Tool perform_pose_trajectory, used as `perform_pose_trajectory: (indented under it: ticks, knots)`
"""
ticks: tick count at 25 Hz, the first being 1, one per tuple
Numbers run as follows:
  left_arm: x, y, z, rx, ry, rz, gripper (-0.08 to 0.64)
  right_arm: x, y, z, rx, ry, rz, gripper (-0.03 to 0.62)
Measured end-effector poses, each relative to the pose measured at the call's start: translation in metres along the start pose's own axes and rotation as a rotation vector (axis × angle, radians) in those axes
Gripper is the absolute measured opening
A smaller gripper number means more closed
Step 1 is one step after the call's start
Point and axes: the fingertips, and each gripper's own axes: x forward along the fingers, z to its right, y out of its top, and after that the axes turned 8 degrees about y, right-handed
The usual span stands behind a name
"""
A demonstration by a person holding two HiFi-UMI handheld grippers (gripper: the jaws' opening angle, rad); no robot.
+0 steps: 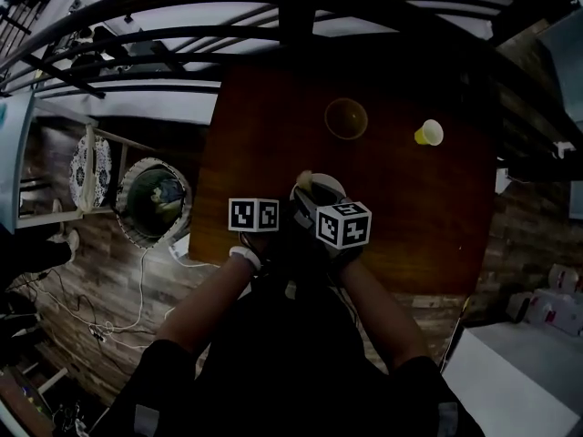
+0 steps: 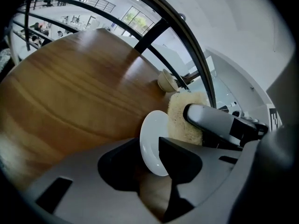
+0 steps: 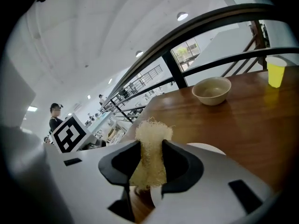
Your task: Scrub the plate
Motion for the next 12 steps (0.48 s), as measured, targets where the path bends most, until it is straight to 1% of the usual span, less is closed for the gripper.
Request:
perform_pose_trajectory:
  ticks: [4,6,8,12]
  knots:
    - [0.011,-0.009,-0.006,-0.045,-0.011,-0.037,0.132,0.013,-0.007,0.012,0.035,-0.002,-0.015,0.149]
    - [0.015,-0.013,-0.010,-0.076,-0.014,-0.041,0.087,0.017,-0.010,0.019,0.044,-0.011,-0.022,0.149]
    - [0.017,-0.014,-0.012,-0.104,-0.018,-0.039,0.058,0.019,-0.012,0.023,0.050,-0.016,-0.027,0.149]
    - [0.018,-0.011,-0.008,-0.110,-0.015,-0.033,0.055,0.023,-0.011,0.025,0.040,-0.009,-0.047,0.149]
